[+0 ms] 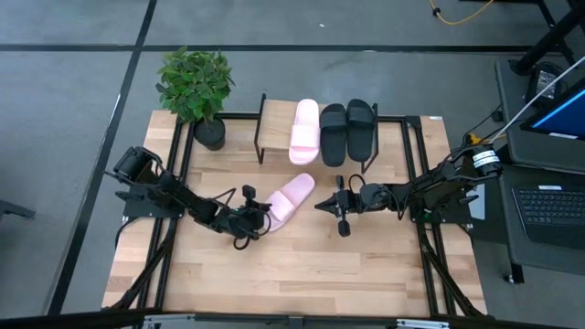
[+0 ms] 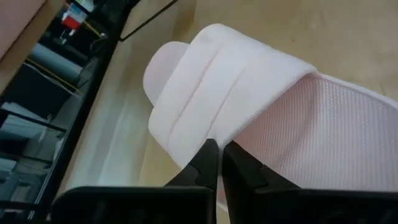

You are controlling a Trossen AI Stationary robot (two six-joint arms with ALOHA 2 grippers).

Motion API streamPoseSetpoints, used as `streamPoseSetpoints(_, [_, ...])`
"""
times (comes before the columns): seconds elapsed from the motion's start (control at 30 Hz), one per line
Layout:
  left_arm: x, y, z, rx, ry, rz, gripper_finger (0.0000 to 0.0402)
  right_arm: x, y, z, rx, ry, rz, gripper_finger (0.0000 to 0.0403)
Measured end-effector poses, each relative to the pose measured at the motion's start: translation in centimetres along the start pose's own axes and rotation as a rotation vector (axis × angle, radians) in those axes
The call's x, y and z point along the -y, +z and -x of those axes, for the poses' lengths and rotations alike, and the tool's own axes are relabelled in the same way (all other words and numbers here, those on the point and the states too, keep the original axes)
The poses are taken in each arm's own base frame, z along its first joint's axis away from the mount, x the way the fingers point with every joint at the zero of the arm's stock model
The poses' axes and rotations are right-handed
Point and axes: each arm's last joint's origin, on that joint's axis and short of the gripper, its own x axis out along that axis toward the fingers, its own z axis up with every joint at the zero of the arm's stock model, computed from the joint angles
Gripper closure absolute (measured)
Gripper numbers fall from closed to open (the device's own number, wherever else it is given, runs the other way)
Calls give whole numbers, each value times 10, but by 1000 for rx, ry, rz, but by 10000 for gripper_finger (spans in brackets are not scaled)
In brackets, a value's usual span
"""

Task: Pick and place slides into the shelf
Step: Put the pink slide on the shelf

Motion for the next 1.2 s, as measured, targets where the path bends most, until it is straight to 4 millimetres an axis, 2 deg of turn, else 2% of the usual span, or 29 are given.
streamPoseSetpoints(0.27, [4,4,11,15,120,-1,400,0,0,0,-1,0,0,393])
streamPoseSetpoints(0.6, [3,26,55,152,182,70,401,0,-2,0,-21,-1,4,393])
streamPoseSetpoints(0.97, [-27,50,99,207,391,100,401,0,-7,0,-70,-1,-18,393])
streamPoseSetpoints(1.2, [-53,64,101,160,493,49,401,0,-14,1,-142,-5,-41,393])
